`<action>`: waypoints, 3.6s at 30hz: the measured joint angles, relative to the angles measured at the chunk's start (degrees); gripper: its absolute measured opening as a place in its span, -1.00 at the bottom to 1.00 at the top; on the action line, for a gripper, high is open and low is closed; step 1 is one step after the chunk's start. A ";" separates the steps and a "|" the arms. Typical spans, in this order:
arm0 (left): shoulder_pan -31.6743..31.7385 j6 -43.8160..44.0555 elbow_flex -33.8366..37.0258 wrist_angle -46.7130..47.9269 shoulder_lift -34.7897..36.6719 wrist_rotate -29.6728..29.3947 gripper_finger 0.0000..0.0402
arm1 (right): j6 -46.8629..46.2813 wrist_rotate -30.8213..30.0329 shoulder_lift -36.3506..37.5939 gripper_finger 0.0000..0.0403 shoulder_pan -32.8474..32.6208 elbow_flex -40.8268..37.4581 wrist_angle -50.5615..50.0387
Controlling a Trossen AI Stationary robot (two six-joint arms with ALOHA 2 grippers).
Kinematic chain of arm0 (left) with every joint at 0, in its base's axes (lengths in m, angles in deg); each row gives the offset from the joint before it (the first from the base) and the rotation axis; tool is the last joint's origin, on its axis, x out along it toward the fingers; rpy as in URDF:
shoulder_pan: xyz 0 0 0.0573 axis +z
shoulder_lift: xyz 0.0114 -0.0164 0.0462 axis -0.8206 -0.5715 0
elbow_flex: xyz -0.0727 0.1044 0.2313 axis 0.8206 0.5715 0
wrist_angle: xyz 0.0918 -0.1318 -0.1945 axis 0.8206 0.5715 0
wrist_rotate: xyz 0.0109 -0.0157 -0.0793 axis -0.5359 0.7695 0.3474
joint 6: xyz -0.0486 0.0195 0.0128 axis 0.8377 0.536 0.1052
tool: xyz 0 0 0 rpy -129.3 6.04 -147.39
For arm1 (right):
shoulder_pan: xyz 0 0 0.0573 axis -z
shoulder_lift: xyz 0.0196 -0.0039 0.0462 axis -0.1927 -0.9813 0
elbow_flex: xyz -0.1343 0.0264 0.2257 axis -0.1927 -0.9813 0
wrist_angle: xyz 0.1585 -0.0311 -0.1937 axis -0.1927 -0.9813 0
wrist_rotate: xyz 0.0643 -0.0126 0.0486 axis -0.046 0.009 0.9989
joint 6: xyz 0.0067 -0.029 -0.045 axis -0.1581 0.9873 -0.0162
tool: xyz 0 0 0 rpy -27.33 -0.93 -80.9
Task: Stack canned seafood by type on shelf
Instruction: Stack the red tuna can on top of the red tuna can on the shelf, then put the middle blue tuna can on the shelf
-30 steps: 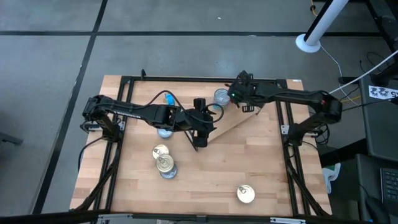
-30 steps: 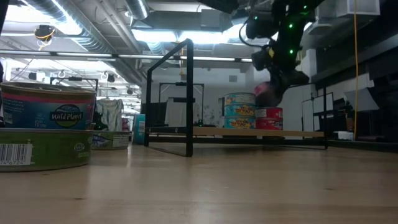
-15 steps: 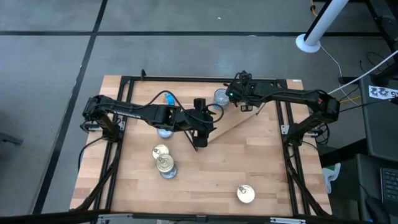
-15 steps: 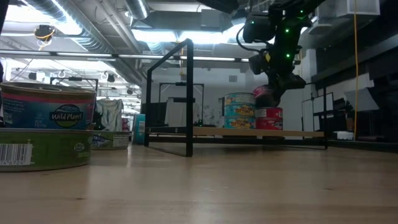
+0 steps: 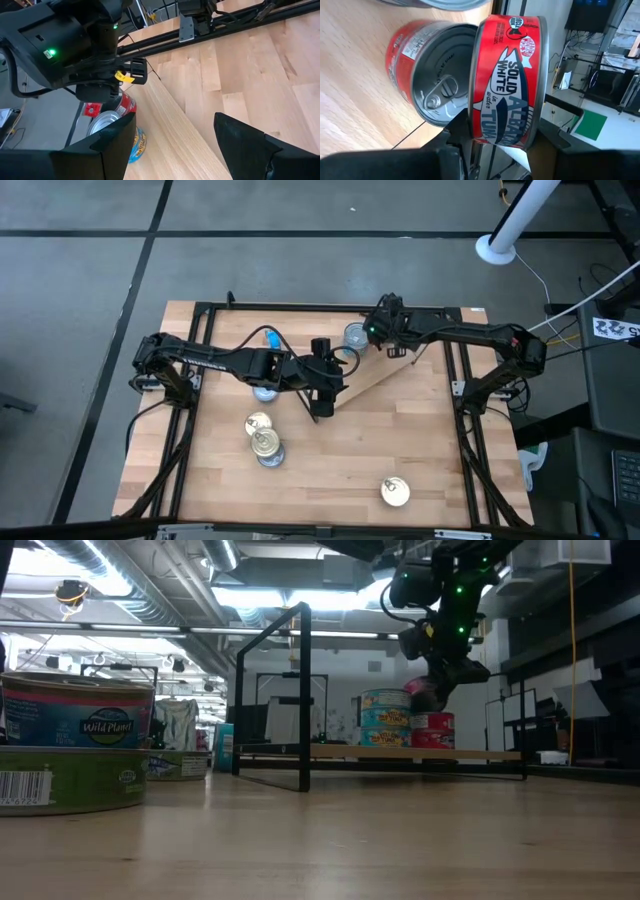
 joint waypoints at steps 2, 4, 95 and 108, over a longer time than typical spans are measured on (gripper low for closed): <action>-0.02 0.01 0.00 0.01 0.00 0.00 0.32 | -0.02 0.02 0.00 -0.37 0.31 0.00 0.00; -0.03 0.07 0.00 -0.02 0.00 0.00 0.32 | -0.04 0.01 0.00 -0.37 0.77 0.00 -0.06; -21.50 44.91 0.02 29.81 4.05 1.27 0.32 | -18.49 24.02 16.08 0.30 -2.91 0.00 -17.11; -24.92 72.40 1.23 36.83 3.23 5.47 0.32 | -30.58 26.85 20.86 0.30 -24.81 0.01 -7.14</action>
